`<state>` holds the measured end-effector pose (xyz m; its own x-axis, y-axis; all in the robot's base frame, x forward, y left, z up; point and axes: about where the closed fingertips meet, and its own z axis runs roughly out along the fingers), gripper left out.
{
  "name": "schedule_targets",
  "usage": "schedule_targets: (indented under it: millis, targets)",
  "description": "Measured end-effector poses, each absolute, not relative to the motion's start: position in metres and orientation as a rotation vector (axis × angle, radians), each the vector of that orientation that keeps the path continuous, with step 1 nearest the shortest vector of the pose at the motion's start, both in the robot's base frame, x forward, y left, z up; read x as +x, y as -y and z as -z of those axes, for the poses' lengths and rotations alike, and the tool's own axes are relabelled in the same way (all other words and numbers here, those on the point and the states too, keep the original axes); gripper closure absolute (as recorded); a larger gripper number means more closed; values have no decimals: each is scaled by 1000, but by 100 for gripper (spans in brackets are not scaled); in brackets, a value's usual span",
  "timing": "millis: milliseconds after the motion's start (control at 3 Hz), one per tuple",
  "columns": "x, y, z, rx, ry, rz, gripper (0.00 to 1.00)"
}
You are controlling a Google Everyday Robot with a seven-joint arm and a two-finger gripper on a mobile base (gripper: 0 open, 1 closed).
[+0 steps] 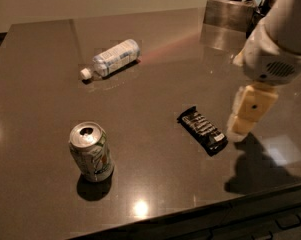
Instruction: Pick rxbar chocolate
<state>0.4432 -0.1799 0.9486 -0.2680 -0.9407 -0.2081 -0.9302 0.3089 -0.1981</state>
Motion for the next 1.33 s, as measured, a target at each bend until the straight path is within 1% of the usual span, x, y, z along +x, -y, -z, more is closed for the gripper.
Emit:
schedule_targets:
  millis: [333,667,1333]
  targets:
    - [452,171,-924,-1653,-2377,45,0]
    - [463,165,-890,-1579,-2493,2,0]
    - [470,155,-854,-1518,-2595,-74,0]
